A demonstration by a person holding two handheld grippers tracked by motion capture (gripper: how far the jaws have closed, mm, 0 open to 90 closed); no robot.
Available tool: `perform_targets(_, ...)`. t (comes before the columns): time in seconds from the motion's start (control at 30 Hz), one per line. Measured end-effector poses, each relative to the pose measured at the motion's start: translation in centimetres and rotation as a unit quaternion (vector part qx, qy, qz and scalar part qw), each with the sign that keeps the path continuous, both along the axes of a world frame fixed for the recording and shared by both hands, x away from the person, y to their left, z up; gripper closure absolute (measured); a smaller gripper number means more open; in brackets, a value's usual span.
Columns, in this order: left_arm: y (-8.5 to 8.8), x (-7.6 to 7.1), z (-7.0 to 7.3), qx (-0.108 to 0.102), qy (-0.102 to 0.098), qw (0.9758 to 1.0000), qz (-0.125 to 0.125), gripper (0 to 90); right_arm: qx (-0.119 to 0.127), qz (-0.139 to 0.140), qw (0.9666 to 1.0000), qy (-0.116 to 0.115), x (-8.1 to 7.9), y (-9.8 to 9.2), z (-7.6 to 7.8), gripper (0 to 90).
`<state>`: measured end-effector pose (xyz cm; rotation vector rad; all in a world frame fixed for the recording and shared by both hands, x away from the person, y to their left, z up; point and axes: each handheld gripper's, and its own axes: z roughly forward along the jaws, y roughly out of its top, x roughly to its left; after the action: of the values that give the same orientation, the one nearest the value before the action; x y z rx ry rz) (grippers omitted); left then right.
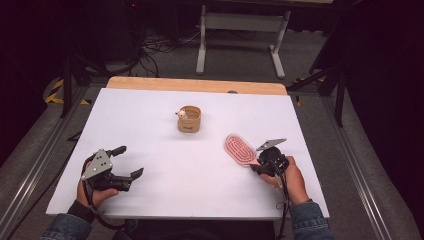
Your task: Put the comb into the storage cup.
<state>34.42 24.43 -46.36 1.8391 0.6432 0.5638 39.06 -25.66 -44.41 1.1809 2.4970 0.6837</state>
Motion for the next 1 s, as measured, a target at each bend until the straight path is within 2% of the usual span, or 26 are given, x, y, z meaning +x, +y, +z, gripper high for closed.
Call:
perform_targets(0.13, 0.0, 0.0, 0.0, 0.002, 0.001, 1.0000, -0.001, 7.2, 0.001, 0.004, 0.9999, -0.012, -0.2, 0.1, 0.0, 69.2)
perform_targets(0.37, 0.0, 0.0, 0.0, 0.000, 0.000, 1.0000, -0.002, 7.2, 0.009, 0.001, 0.9988, -0.048, -0.6, 0.2, 0.6, 69.2)
perform_targets(0.57, 0.0, 0.0, 0.0, 0.001, 0.001, 1.0000, -0.002, 7.3, 0.023, -0.009, 0.9956, -0.090, -1.0, 0.1, 1.4, 69.3)
perform_targets(0.77, -0.1, 0.0, 0.0, 0.003, 0.002, 1.0000, -0.003, 7.2, 0.038, -0.017, 0.9893, -0.139, -1.5, 0.0, 2.1, 69.3)
perform_targets(0.83, -0.1, 0.0, 0.0, 0.003, 0.003, 1.0000, -0.003, 7.2, 0.046, -0.016, 0.9854, -0.163, -1.8, 0.0, 2.4, 69.3)
perform_targets(1.0, -0.1, 0.1, 0.0, 0.003, 0.004, 1.0000, -0.004, 7.2, 0.063, -0.014, 0.9782, -0.198, -2.2, 0.1, 2.9, 69.3)
